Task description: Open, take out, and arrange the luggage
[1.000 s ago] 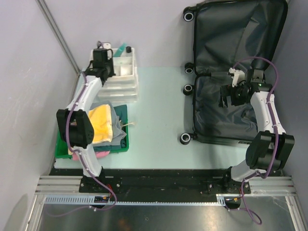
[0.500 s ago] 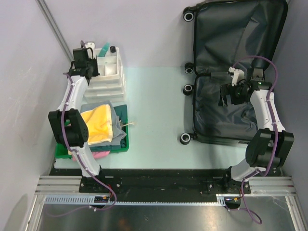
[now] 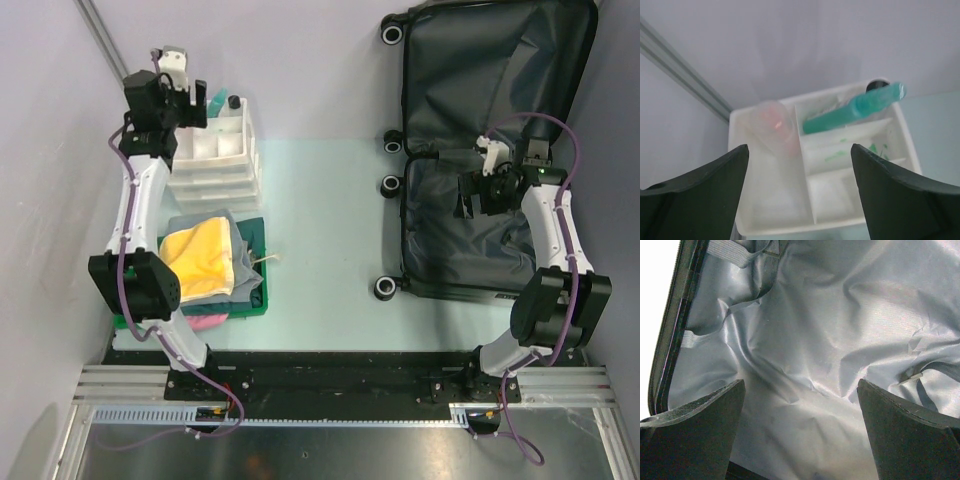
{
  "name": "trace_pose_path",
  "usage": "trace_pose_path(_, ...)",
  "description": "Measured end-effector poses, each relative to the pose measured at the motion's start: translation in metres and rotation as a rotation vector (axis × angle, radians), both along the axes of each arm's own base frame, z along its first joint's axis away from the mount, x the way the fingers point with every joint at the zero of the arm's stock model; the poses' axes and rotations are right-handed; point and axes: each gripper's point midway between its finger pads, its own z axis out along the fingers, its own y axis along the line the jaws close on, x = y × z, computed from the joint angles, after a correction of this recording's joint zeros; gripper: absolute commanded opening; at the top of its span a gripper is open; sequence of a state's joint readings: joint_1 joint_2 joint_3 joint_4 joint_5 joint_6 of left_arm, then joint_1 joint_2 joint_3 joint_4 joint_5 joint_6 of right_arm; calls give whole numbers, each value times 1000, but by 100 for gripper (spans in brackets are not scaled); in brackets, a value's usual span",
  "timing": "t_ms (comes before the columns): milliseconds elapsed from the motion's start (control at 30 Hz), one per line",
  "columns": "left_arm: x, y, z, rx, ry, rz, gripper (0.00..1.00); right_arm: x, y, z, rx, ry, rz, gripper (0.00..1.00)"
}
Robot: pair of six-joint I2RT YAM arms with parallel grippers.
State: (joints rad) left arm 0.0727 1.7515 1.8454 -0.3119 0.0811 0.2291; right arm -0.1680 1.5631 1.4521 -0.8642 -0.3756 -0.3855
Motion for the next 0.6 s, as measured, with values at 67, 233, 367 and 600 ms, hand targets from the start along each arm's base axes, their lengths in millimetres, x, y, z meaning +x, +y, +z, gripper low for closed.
trace_pose_path(67, 1, -3, 15, 6, -37, -14, 98, 1, 0, 0, 1, 1, 0, 100)
trace_pose_path(233, 8, -16, 34, 9, -90, -69, 100, 6, 0, -4, 6, 11, 1, 100)
trace_pose_path(367, 19, -41, 26, 16, -93, -130, 100, 6, 0, -6, 12, 19, -4, 100)
trace_pose_path(600, 47, -86, 6, 17, -76, -215, 99, 8, 0, -3, 16, 13, -12, 100)
